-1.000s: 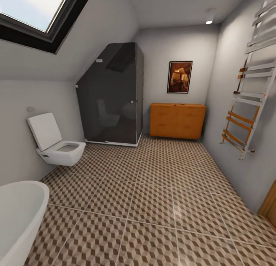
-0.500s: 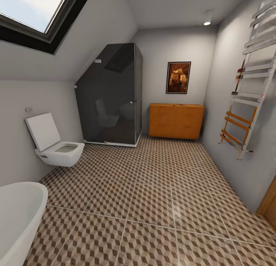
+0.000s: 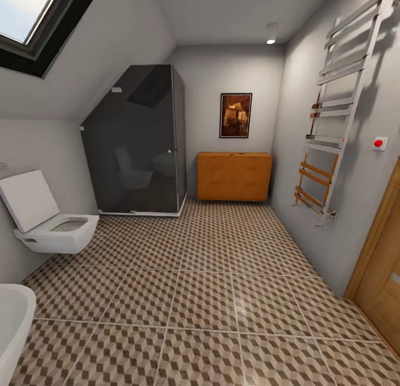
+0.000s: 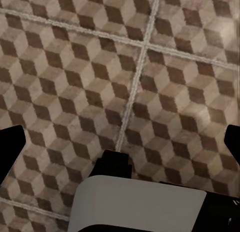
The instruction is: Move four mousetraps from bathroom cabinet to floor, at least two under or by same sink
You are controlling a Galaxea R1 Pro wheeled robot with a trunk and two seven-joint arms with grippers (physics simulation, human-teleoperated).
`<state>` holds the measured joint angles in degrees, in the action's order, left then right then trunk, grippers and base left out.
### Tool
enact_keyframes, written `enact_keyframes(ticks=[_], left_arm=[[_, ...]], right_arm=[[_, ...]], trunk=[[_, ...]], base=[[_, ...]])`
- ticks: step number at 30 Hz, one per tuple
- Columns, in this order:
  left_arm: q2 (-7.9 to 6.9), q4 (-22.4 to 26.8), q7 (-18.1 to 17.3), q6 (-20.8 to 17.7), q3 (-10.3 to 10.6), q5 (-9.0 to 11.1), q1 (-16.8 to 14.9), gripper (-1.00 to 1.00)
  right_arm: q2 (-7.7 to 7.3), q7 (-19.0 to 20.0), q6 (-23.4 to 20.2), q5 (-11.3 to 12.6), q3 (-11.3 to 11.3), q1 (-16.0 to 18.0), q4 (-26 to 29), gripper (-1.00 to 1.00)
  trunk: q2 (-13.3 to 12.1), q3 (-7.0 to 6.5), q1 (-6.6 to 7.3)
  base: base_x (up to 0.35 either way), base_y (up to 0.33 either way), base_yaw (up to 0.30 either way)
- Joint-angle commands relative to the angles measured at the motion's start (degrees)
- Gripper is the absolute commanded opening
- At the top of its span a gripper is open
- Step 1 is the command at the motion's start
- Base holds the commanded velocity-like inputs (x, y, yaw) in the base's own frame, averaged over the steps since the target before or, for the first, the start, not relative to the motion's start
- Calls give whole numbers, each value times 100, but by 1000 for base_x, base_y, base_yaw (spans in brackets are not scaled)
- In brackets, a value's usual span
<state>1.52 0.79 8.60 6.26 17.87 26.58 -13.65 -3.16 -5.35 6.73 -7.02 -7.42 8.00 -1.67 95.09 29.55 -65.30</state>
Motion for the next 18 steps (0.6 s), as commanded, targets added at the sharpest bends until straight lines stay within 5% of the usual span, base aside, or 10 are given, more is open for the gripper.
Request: enact_keyframes(ticks=[1,18], left_arm=[[0,1,20,14,47,44,-3,100],[-15,12,19,3,33,56,-5,100]], right_arm=[[-1,-21,30,-57,-49,8,-18,100],[-1,-28,36,-53,-49,8,-18,100]], trunk=[[3,1,-2],[3,-76,-2]], base=[[238,0,-254],[304,0,-234]])
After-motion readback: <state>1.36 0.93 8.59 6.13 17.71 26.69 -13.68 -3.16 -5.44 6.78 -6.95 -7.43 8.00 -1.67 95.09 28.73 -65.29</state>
